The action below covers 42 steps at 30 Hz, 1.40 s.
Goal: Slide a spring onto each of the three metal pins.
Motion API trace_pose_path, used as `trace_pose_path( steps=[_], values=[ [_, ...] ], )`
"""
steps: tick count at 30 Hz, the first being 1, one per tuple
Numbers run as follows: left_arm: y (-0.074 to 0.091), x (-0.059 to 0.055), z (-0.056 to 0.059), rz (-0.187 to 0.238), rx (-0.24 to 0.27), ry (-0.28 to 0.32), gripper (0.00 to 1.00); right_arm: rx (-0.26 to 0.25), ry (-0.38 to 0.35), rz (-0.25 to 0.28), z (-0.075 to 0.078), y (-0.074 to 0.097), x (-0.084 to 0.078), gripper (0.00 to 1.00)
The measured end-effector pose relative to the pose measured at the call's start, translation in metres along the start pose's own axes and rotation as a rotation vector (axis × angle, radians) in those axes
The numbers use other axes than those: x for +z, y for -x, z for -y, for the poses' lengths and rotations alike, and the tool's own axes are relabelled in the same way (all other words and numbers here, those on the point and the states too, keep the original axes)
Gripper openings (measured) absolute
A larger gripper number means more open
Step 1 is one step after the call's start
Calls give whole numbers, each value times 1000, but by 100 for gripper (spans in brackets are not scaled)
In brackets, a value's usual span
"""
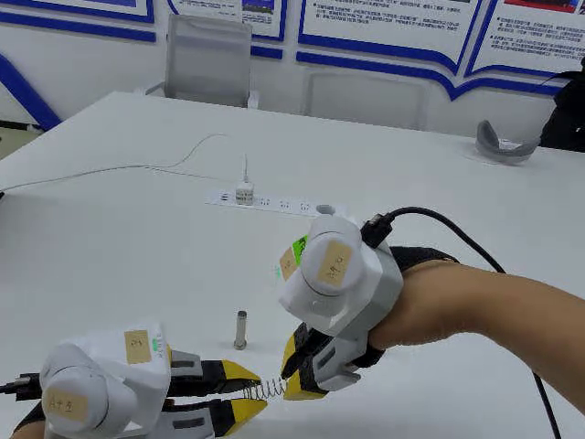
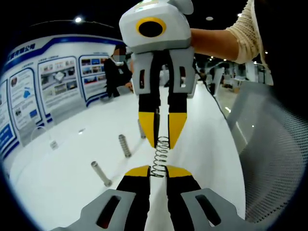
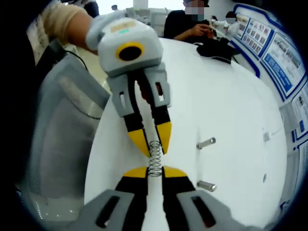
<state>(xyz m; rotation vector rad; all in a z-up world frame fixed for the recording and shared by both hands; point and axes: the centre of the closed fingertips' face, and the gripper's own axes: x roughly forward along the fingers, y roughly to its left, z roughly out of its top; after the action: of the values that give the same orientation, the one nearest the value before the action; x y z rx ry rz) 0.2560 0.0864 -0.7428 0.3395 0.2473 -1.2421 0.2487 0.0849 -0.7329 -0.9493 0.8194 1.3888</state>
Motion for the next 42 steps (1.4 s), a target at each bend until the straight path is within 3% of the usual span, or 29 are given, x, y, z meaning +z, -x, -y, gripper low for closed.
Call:
trace_pose_path(
  steps=[22, 42],
  values=[
    [-1, 2, 1, 6, -1, 6, 11, -18, 40, 66, -1, 8, 35, 12],
    [-1, 4, 0, 27, 4, 26, 11, -19, 29, 54, 1, 3, 33, 15]
  ],
)
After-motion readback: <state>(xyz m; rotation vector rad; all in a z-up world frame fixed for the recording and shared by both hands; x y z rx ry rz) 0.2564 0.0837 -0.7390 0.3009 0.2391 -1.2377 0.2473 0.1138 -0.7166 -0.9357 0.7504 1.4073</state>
